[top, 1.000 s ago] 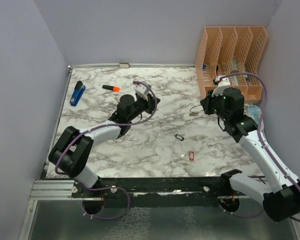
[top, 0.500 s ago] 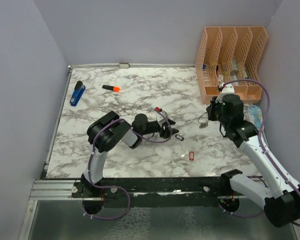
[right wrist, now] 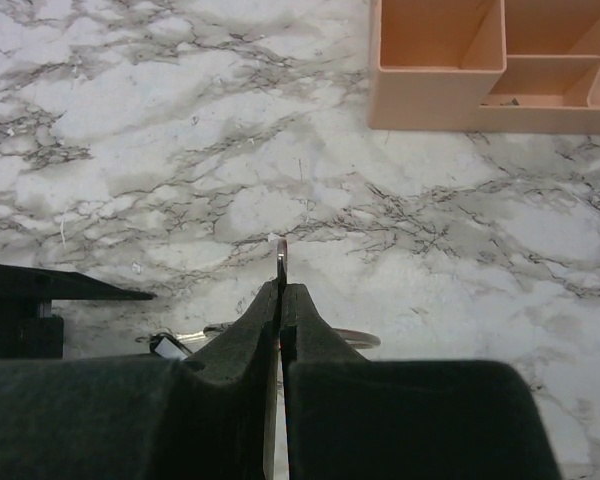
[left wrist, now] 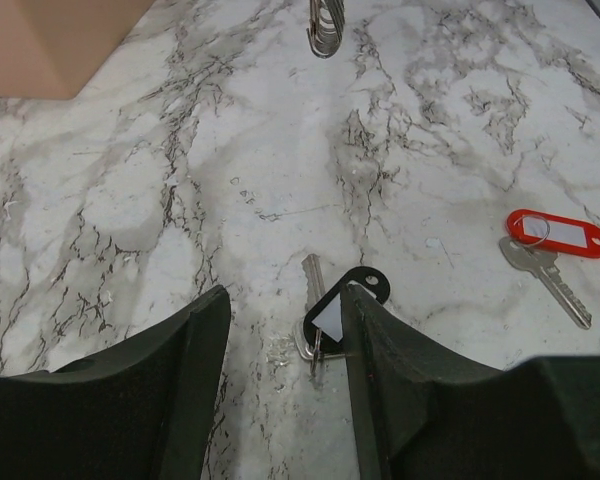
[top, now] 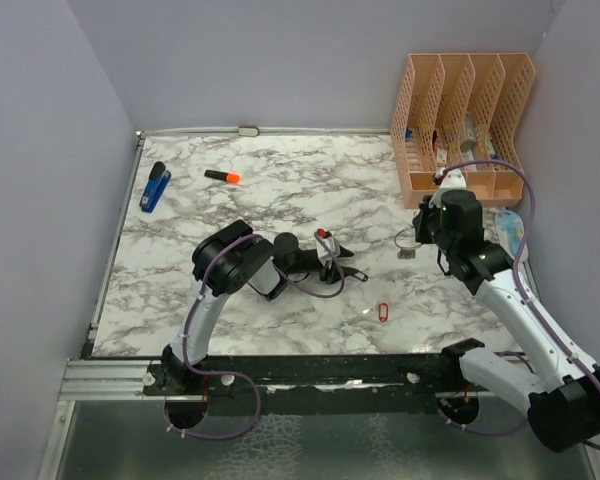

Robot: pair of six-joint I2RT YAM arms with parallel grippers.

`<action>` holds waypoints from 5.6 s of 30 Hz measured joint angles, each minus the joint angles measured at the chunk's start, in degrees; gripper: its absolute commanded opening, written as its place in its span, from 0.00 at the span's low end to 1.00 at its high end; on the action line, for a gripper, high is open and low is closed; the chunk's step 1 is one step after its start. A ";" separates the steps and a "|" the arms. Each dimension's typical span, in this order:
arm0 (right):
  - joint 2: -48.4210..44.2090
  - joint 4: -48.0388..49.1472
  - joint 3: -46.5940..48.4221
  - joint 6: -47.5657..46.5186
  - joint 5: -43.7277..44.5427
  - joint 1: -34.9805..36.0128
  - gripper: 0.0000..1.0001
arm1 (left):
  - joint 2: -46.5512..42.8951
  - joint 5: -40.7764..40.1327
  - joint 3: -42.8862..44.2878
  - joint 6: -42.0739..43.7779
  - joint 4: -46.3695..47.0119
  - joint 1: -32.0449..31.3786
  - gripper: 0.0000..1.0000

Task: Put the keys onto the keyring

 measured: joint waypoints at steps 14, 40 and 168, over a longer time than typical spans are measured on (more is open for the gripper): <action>2.08 0.96 -1.49 -0.07 -0.07 0.00 0.01 | 4.44 1.14 3.06 0.59 1.88 0.00 0.40; 2.49 1.14 -1.70 -0.02 -0.42 0.00 0.01 | 6.34 3.61 2.16 -3.10 5.81 -0.11 0.00; 30.99 70.10 -5.01 -0.22 -3.82 22.62 0.01 | -26.34 -4.68 22.36 -95.38 -65.92 19.34 0.00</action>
